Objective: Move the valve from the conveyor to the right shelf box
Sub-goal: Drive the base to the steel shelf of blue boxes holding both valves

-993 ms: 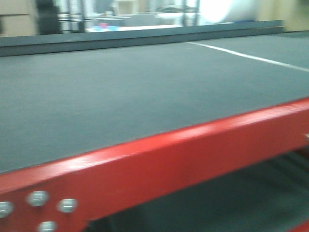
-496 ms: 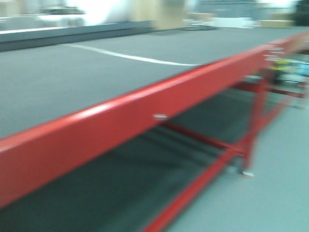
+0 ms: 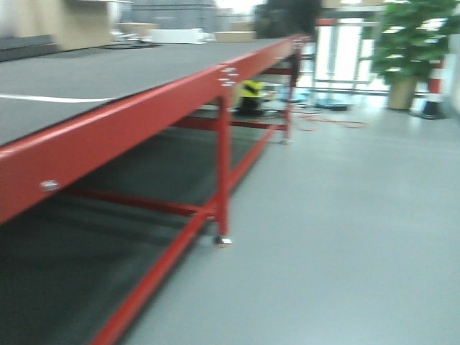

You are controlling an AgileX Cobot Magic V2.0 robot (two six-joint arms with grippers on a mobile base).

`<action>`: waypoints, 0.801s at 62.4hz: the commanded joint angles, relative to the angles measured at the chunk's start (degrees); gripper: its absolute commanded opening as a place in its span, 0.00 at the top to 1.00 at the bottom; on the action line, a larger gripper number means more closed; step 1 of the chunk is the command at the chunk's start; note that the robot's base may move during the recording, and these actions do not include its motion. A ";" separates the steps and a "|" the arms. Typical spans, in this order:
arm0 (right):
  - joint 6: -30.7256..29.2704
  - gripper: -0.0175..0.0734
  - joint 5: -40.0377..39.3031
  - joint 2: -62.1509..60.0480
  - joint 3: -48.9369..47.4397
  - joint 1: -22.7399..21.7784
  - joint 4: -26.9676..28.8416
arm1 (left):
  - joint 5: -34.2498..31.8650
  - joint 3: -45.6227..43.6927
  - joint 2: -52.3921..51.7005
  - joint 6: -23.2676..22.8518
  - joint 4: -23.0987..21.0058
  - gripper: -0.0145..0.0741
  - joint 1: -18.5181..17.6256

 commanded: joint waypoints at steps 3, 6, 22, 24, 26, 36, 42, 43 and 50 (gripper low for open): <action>-0.11 0.99 -4.34 -0.50 -0.61 -0.14 -0.49 | -3.34 -0.29 -0.38 -0.01 -0.21 0.96 0.28; -0.11 0.99 -4.34 -0.50 -0.61 -0.14 -0.49 | -3.34 -0.29 -0.38 -0.01 -0.21 0.96 0.28; -0.11 0.99 -4.34 -0.50 -0.61 -0.14 -0.49 | -3.34 -0.29 -0.38 -0.01 -0.21 0.96 0.28; -0.11 0.99 -4.34 -0.50 -0.61 -0.14 -0.49 | -3.34 -0.29 -0.38 -0.01 -0.21 0.96 0.28; -0.11 0.99 -4.34 -0.50 -0.61 -0.14 -0.49 | -3.34 -0.29 -0.38 -0.01 -0.21 0.96 0.28; -0.11 0.99 -4.34 -0.50 -0.61 -0.14 -0.49 | -3.34 -0.29 -0.38 -0.01 -0.21 0.96 0.28; -0.11 0.99 -4.34 -0.50 -0.61 -0.14 -0.49 | -3.34 -0.29 -0.38 -0.01 -0.21 0.96 0.28; -0.11 0.99 -4.34 -0.50 -0.61 -0.14 -0.49 | -3.34 -0.29 -0.38 -0.01 -0.21 0.96 0.28; -0.11 0.99 -4.34 -0.50 -0.61 -0.14 -0.49 | -3.34 -0.29 -0.38 -0.01 -0.21 0.96 0.28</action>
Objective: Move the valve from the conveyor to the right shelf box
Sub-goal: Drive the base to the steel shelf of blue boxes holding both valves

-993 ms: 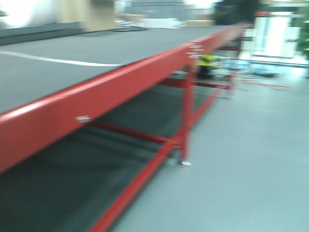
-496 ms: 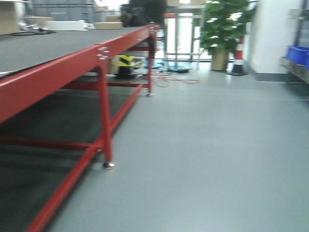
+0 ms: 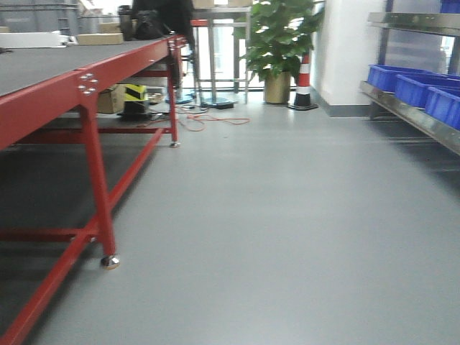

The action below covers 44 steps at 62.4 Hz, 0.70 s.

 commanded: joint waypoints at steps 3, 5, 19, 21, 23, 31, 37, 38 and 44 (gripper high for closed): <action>-0.11 0.99 -4.34 -0.50 -0.61 -0.14 -0.39 | -3.34 -0.29 -0.38 -0.01 -0.21 0.96 0.28; -0.11 0.99 -4.34 -0.50 -0.61 -0.14 -0.39 | -3.34 -0.29 -0.38 -0.01 -0.21 0.96 0.28; -0.11 0.99 -4.34 -0.50 -0.61 -0.14 -0.39 | -3.34 -0.29 -0.38 -0.01 -0.21 0.96 0.28; -0.11 0.99 -4.34 -0.50 -0.61 -0.14 -0.39 | -3.34 -0.29 -0.38 -0.01 -0.21 0.96 0.28; -0.11 0.99 -4.34 -0.50 -0.61 -0.14 -0.39 | -3.34 -0.29 -0.38 -0.01 -0.21 0.96 0.28; -0.11 0.99 -4.34 -0.50 -0.61 -0.14 -0.39 | -3.34 -0.29 -0.38 -0.01 -0.21 0.96 0.28; -0.11 0.99 -4.34 -0.50 -0.61 -0.14 -0.39 | -3.34 -0.29 -0.38 -0.01 -0.21 0.96 0.28; -0.11 0.99 -4.34 -0.50 -0.61 -0.14 -0.39 | -3.34 -0.29 -0.38 -0.01 -0.21 0.96 0.28; -0.11 0.99 -4.34 -0.50 -0.61 -0.14 -0.39 | -3.34 -0.29 -0.38 -0.01 -0.21 0.96 0.28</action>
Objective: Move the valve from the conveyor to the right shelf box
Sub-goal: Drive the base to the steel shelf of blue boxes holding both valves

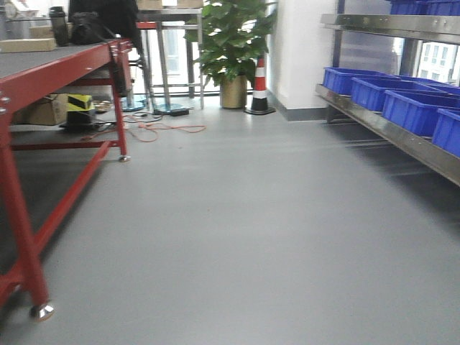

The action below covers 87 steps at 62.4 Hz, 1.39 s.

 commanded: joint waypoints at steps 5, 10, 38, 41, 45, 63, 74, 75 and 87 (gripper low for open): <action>-0.11 0.99 -4.34 -0.50 -0.61 -0.14 -0.39 | -3.34 -0.29 -0.38 -0.01 -0.21 0.96 0.28; -0.11 0.99 -4.34 -0.50 -0.61 -0.14 -0.39 | -3.34 -0.29 -0.38 -0.01 -0.21 0.96 0.28; -0.11 0.99 -4.34 -0.50 -0.61 -0.14 -0.39 | -3.34 -0.29 -0.38 -0.01 -0.21 0.96 0.28; -0.11 0.99 -4.34 -0.50 -0.61 -0.14 -0.39 | -3.34 -0.29 -0.38 -0.01 -0.21 0.96 0.28; -0.11 0.99 -4.34 -0.50 -0.61 -0.14 -0.39 | -3.34 -0.29 -0.38 -0.01 -0.21 0.96 0.28; -0.11 0.99 -4.34 -0.50 -0.61 -0.14 -0.39 | -3.34 -0.29 -0.38 -0.01 -0.21 0.96 0.28; -0.11 0.99 -4.34 -0.50 -0.61 -0.14 -0.39 | -3.34 -0.29 -0.38 -0.01 -0.21 0.96 0.28; -0.11 0.99 -4.34 -0.50 -0.61 -0.14 -0.39 | -3.34 -0.29 -0.38 -0.01 -0.21 0.96 0.28; -0.11 0.99 -4.34 -0.50 -0.61 -0.14 -0.39 | -3.34 -0.29 -0.38 -0.01 -0.21 0.96 0.28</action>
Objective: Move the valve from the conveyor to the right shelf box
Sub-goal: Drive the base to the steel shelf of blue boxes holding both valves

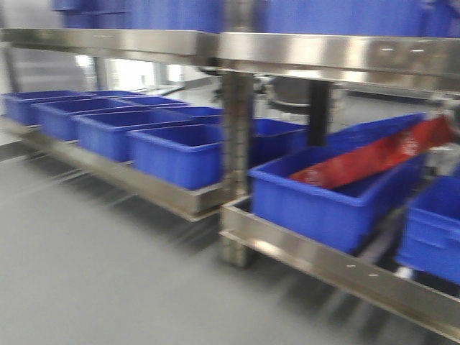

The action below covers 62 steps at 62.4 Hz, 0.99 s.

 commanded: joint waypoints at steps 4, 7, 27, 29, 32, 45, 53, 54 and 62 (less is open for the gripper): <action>-0.11 0.99 -4.22 -0.50 -0.61 -0.14 -0.50 | -3.34 -0.39 -0.38 -0.01 -0.30 0.96 0.28; -0.11 0.99 -4.22 -0.50 -0.61 -0.14 -0.50 | -3.34 -0.39 -0.38 -0.01 -0.30 0.96 0.28; -0.11 0.99 -4.22 -0.50 -0.61 -0.14 -0.50 | -3.34 -0.39 -0.38 -0.01 -0.30 0.96 0.28; -0.11 0.99 -4.22 -0.50 -0.61 -0.14 -0.50 | -3.34 -0.39 -0.38 -0.01 -0.30 0.96 0.28; -0.11 0.99 -4.22 -0.50 -0.61 -0.14 -0.50 | -3.34 -0.39 -0.38 -0.01 -0.30 0.96 0.28; -0.11 0.99 -4.22 -0.50 -0.61 -0.14 -0.50 | -3.34 -0.39 -0.38 -0.01 -0.30 0.96 0.28; -0.11 0.99 -4.22 -0.50 -0.61 -0.14 -0.50 | -3.34 -0.39 -0.38 -0.01 -0.30 0.96 0.28; -0.11 0.99 -4.22 -0.50 -0.61 -0.14 -0.50 | -3.34 -0.39 -0.38 -0.01 -0.30 0.96 0.28; -0.11 0.99 -4.22 -0.50 -0.61 -0.14 -0.50 | -3.34 -0.39 -0.38 -0.01 -0.30 0.96 0.28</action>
